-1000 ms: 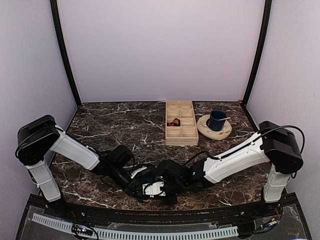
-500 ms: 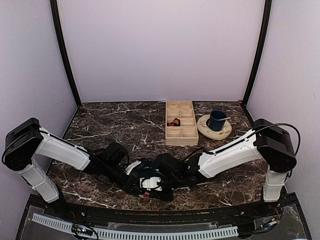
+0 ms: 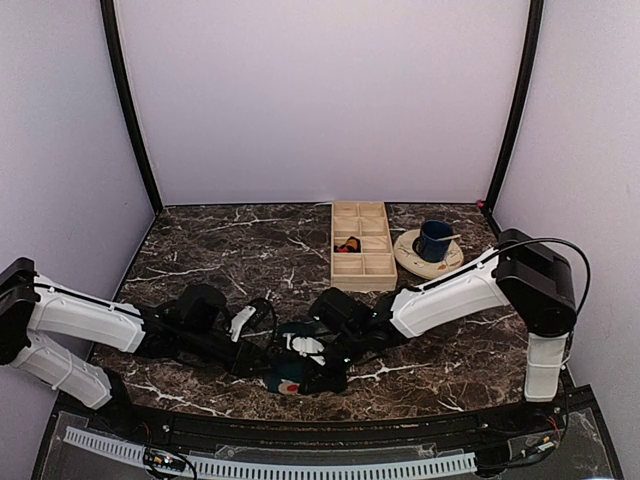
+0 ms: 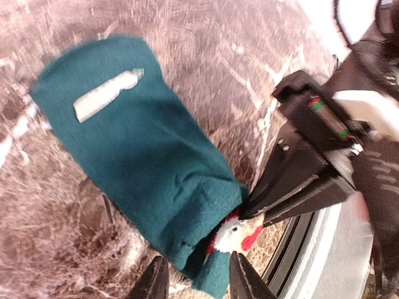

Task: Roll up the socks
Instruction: Roll the sock at the center of the board.

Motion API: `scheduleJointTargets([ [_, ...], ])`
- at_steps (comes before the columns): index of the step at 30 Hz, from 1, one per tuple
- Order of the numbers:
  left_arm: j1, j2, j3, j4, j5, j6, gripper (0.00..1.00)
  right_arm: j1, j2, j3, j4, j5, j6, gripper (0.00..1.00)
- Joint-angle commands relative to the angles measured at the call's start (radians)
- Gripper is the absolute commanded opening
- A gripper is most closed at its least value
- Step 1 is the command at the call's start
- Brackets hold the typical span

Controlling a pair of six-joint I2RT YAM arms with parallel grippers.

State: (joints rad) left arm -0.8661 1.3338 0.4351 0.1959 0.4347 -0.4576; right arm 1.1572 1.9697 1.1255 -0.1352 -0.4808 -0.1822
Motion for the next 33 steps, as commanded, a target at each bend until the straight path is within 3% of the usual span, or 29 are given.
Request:
scheduleJointTargets([
  [1,0.001,-0.086,-0.048,0.08,-0.044,0.008,0.36,-0.04,0.044,-0.008,-0.05,-0.104,0.098,0.0],
  [9,-0.04,-0.152,-0.078,0.069,-0.076,0.088,0.37,-0.087,0.079,0.01,-0.044,-0.226,0.186,0.0],
  [23,-0.209,-0.041,0.003,-0.006,-0.187,0.209,0.39,-0.126,0.119,0.056,-0.075,-0.336,0.242,0.0],
  [33,-0.268,-0.002,0.068,-0.078,-0.308,0.309,0.41,-0.135,0.135,0.071,-0.099,-0.375,0.247,0.0],
])
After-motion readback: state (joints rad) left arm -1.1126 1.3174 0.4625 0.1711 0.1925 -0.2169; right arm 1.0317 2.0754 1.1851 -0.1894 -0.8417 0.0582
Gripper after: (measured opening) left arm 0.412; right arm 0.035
